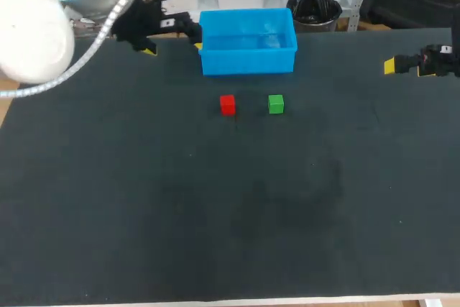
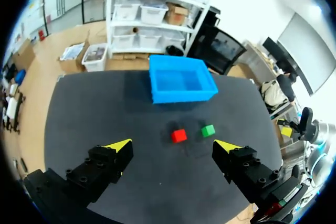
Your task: Use the left arm to pick the red cube and place it into the blue plastic box first, then use the right arm to grasp the green cube and put it into the same blue plastic box after the first action is fully finished.
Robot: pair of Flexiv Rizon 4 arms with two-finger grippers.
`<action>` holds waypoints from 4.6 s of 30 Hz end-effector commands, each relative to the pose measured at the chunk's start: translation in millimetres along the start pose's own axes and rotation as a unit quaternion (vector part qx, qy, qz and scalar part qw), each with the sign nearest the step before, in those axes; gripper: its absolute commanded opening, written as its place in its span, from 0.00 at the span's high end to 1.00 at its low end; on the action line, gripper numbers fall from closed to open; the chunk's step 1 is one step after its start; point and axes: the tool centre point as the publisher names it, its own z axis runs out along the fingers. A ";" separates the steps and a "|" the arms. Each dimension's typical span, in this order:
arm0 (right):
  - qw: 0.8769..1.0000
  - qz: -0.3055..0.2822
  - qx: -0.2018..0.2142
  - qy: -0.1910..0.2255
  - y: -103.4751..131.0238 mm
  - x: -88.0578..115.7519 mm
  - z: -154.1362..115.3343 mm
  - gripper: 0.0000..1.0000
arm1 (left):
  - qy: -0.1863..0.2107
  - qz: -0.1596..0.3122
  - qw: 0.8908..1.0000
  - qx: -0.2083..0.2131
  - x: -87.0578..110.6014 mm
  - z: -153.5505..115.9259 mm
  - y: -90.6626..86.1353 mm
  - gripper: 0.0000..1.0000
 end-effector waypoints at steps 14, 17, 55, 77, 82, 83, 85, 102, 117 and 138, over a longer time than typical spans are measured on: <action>1.000 0.000 0.002 0.001 0.7 -0.3 -0.4 0.00 | 0.010 -0.002 0.994 -0.106 -7.8 2.0 -11.9 0.00; 1.000 0.000 0.002 0.001 0.7 -0.3 -0.4 0.00 | 0.010 -0.002 0.994 -0.106 -7.8 2.0 -11.9 0.00; 1.000 0.000 0.002 0.001 0.7 -0.3 -0.4 0.00 | 0.154 -0.061 0.977 -0.132 -17.5 71.0 -29.5 0.00; 1.000 0.000 0.002 0.001 0.7 -0.3 -0.4 0.00 | 0.175 -0.071 0.974 -0.123 8.9 130.6 -20.4 0.00; 1.000 0.000 0.002 0.001 0.7 -0.3 -0.4 0.00 | 0.181 -0.064 0.974 -0.117 13.3 142.8 -21.6 0.00; 1.000 0.000 0.002 0.001 0.7 -0.3 -0.4 0.00 | 0.183 -0.062 0.973 -0.124 14.3 146.0 -21.6 0.00; 1.000 0.000 0.002 0.001 0.7 -0.3 -0.4 0.00 | 0.189 -0.064 0.972 -0.121 16.2 151.8 -20.5 0.00; 1.000 0.000 0.002 0.001 0.7 -0.3 -0.4 0.00 | 0.213 -0.064 0.964 -0.145 34.0 193.9 -12.2 0.00; 1.000 0.000 0.002 0.001 0.7 -0.3 -0.4 0.00 | 0.228 -0.066 0.960 -0.150 41.7 210.4 -9.1 0.00; 1.000 0.000 0.002 0.001 0.7 -0.3 -0.4 0.00 | 0.244 -0.099 0.952 -0.154 56.9 210.6 -3.2 0.00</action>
